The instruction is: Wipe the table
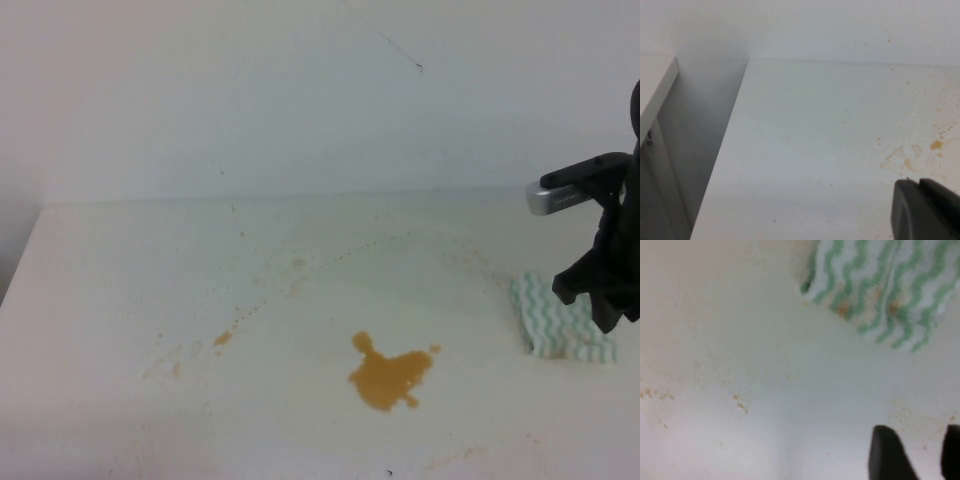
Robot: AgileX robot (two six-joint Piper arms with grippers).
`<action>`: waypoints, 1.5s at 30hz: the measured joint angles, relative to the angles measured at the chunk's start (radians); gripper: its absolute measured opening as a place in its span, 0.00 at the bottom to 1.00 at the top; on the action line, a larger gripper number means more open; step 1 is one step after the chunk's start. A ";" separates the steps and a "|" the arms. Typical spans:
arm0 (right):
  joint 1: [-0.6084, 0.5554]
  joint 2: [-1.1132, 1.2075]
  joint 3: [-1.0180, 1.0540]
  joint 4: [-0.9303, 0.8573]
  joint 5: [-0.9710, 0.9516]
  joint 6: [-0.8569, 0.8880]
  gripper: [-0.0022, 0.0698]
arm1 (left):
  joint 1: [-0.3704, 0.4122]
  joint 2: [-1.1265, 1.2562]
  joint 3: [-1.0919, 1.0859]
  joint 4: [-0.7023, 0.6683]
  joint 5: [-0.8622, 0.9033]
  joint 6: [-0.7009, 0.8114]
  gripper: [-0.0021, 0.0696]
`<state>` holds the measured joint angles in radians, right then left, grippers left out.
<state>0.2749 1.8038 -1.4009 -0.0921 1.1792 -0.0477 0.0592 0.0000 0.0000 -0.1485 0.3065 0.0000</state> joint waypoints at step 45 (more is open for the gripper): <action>-0.017 0.282 -0.016 0.105 -0.348 0.025 0.10 | 0.000 0.000 0.000 0.000 0.000 0.000 0.02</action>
<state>0.2580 2.0856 -1.4164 0.0124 0.8312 -0.0228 0.0592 0.0000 0.0000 -0.1485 0.3065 0.0000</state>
